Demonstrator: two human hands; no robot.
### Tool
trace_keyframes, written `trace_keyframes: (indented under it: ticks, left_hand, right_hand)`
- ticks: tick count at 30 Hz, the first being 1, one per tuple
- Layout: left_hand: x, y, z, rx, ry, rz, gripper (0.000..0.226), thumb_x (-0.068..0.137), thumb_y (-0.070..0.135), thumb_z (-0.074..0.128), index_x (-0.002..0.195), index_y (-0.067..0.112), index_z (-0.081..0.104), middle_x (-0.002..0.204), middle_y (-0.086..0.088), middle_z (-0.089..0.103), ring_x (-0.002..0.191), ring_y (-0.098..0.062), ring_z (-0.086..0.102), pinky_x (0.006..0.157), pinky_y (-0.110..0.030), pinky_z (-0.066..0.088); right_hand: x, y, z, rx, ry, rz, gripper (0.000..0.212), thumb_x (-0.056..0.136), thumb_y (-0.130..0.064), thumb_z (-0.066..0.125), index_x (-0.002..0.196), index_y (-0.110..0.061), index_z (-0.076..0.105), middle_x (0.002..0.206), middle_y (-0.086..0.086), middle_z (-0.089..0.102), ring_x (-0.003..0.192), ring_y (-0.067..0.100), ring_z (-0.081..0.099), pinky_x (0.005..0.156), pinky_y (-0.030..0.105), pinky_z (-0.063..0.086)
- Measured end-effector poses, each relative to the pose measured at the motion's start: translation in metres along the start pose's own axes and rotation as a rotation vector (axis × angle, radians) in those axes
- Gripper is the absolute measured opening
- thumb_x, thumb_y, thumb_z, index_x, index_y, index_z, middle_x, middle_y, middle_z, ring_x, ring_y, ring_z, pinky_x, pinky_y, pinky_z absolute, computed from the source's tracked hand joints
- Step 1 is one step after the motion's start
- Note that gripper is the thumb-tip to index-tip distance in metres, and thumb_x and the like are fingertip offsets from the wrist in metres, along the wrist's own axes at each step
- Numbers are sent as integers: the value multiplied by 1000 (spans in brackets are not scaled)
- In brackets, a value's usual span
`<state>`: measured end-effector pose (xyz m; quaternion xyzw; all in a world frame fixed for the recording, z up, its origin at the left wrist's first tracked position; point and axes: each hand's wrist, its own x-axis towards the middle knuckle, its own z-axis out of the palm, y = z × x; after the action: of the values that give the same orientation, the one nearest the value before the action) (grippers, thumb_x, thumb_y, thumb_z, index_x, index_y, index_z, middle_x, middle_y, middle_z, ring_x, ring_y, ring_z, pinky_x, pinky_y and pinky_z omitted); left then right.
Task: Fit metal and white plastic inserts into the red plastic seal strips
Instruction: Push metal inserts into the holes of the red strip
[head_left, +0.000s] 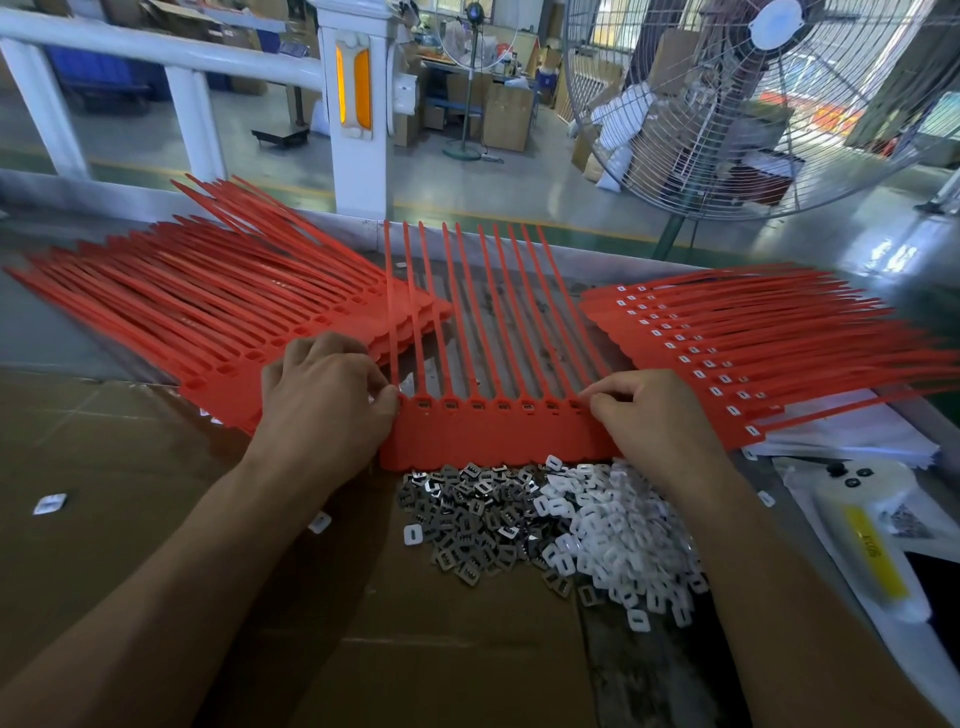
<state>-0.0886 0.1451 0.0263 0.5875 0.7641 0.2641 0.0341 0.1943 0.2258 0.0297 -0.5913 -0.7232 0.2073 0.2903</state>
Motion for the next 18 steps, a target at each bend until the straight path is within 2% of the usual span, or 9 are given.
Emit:
trace_keyframes:
  ticks: [5, 10, 14, 18]
  left_hand:
    - [1, 0, -2, 6, 10, -7, 20, 96, 41, 62, 104, 28, 74, 134, 8, 51, 132, -20, 33, 109, -45, 25]
    - [1, -2, -5, 12, 28, -20, 19, 95, 40, 63, 102, 26, 74, 134, 6, 51, 130, -21, 35, 109, -45, 27]
    - [1, -3, -7, 23, 20, -27, 21, 95, 40, 62, 104, 25, 75, 137, 4, 50, 133, -23, 34, 111, -47, 26]
    - [0, -3, -7, 32, 13, -27, 23, 95, 41, 63, 105, 25, 75, 139, 4, 49, 134, -23, 33, 112, -48, 25]
  right_hand:
    - [-2, -4, 1, 9, -21, -73, 17, 99, -21, 65, 102, -26, 81, 85, -30, 62, 81, -25, 57, 62, -2, 40]
    - [-12, -19, 1, -12, -163, -198, 6, 95, -33, 73, 94, -36, 78, 93, -27, 70, 94, -17, 59, 78, 11, 39]
    - [-21, -32, 4, -22, -302, -295, 3, 92, -36, 76, 91, -34, 78, 94, -20, 70, 90, -5, 63, 82, 22, 50]
    - [-28, -42, 8, 11, -411, -354, 5, 89, -37, 79, 92, -33, 78, 93, -16, 67, 89, 0, 64, 78, 17, 46]
